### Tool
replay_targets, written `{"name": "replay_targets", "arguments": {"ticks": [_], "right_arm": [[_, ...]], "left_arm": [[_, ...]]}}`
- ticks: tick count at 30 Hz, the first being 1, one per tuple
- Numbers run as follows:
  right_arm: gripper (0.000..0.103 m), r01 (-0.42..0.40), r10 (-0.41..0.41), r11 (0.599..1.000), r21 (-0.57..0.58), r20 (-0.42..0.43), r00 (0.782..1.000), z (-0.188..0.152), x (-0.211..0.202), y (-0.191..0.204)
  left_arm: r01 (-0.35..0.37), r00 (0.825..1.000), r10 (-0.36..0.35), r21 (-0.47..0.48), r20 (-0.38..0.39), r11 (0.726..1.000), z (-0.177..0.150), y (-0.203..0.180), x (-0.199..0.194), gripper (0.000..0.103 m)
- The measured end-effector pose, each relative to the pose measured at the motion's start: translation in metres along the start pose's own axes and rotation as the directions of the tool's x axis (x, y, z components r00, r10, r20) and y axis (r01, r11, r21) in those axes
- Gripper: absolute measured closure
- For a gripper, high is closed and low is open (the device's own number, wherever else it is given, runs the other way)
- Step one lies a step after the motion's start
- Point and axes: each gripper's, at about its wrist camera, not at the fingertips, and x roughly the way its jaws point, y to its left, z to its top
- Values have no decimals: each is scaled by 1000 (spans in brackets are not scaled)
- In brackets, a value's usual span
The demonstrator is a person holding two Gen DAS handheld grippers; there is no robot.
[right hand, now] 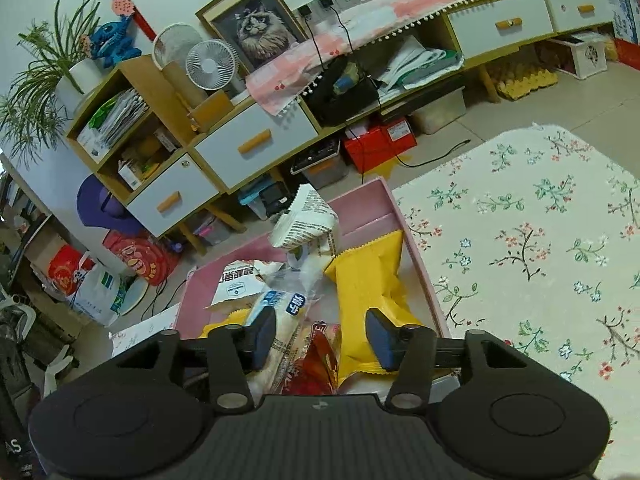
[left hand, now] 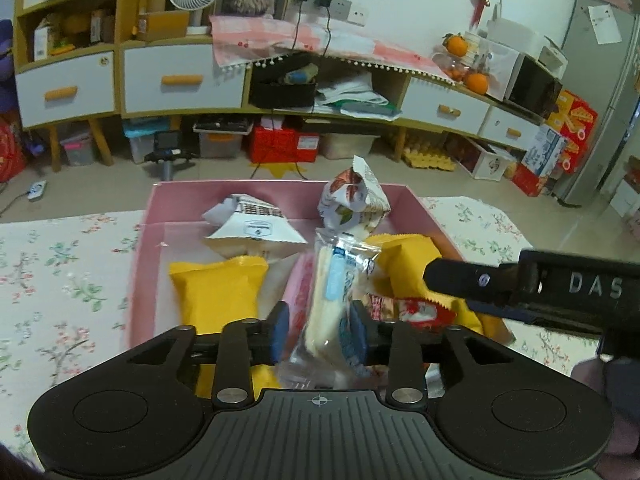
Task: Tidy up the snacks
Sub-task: 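Carry the bread bar and red packet into the box and open both grippers, then grasp the gold bar with the left gripper while the right grasps the orange-white packet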
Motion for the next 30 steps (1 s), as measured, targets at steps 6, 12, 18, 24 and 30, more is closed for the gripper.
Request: {"name": "replay_targets", "arguments": {"ticks": [6, 12, 18, 24, 30], "right_arm": [[51, 6, -8, 997, -79, -24, 1000, -1, -15, 10], [37, 4, -10, 986, -167, -36, 999, -3, -38, 19], [28, 20, -33, 969, -245, -51, 998, -11, -56, 20], [27, 28, -56, 943, -332, -76, 996, -28, -69, 19], [26, 36, -99, 907, -421, -128, 987, -53, -77, 9]], "left_arm": [[-16, 1000, 16, -4, -9, 1000, -9, 3, -29, 39], [-54, 998, 55, 16, -30, 998, -22, 4, -58, 17], [-96, 993, 99, 42, -64, 994, -41, -2, -81, 10], [-124, 987, 129, 49, -93, 991, -68, -8, -95, 8], [-140, 983, 154, 132, -102, 981, -97, -16, -100, 8]]}}
